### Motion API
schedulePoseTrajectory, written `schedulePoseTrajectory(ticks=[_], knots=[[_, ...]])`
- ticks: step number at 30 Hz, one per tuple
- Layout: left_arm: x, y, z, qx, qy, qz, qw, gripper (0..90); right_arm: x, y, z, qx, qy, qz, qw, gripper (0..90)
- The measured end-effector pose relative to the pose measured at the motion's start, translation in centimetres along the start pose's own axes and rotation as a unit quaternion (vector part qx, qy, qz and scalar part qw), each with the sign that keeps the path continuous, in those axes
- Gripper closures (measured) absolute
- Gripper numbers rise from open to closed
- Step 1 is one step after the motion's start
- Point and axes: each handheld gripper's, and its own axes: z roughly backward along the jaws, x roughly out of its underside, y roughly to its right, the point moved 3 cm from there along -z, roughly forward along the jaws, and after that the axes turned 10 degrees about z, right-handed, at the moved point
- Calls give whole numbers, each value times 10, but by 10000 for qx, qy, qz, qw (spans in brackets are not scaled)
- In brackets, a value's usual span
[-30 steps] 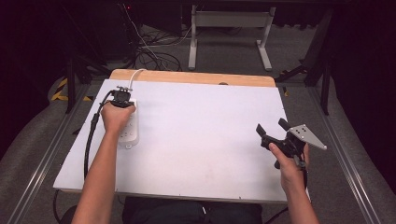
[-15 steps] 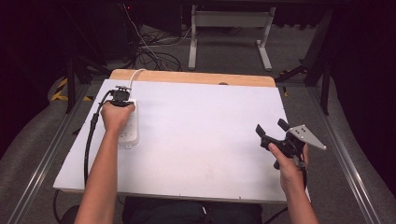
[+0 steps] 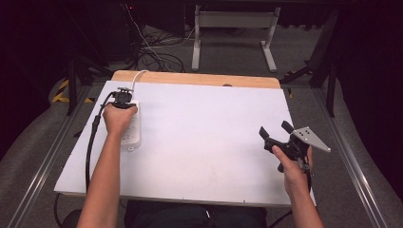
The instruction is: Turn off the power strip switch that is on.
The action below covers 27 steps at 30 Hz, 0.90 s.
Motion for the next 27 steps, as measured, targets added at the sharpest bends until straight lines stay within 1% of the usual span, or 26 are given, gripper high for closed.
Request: schedulePoseTrajectory(ticks=[6,9,11,13,15,16,17,18,19,20,21,22,23,24,25,26,27], knots=[[0,1,0,-33,23,-41,10000,900,0,-1,-1,-4,-3,27,10000,84],[-1,0,0,3,1,6,10000,900,0,-2,-1,-9,-13,15,10000,84],[-1,1,0,-51,-18,-101,9999,900,0,-2,-2,-9,-9,9,10000,84],[-3,4,0,-153,-99,-270,9995,900,1,-2,-2,-5,-23,27,10000,84],[-6,7,0,-253,-204,-440,9985,900,1,-2,-2,-3,-31,15,10000,84],[-7,7,0,-271,-236,-478,9982,900,2,-2,-2,-3,-32,15,10000,84],[-8,6,0,-212,-272,-448,9984,900,2,-3,-2,-10,-35,14,10000,84],[-12,3,2,-71,-276,-395,9988,900,2,-3,-2,-21,-32,15,10000,84],[-12,3,2,-71,-276,-395,9988,900,2,-3,-2,-21,-32,15,10000,84],[-13,0,4,-89,-254,-420,9988,900,2,-2,-2,-10,-31,-8,10000,84],[-13,-3,6,-16,-196,-375,9991,900,2,-2,-2,-10,-31,-8,10000,84],[-16,-8,13,113,3,-239,9997,900,3,-1,-3,-3,-36,-21,10000,84],[-16,-8,13,113,3,-239,9997,900,3,0,-3,13,-41,-30,10000,84],[-18,-10,18,146,105,-166,9997,900,3,0,-3,13,-41,-30,10000,84],[-20,-13,25,235,239,-105,9994,900,3,0,-3,11,-33,-45,10000,84],[-20,-14,35,318,389,-89,9987,900,2,0,-2,18,-12,-59,10000,85],[-20,-14,35,318,389,-89,9987,900,2,0,-2,18,-12,-59,10000,85]])
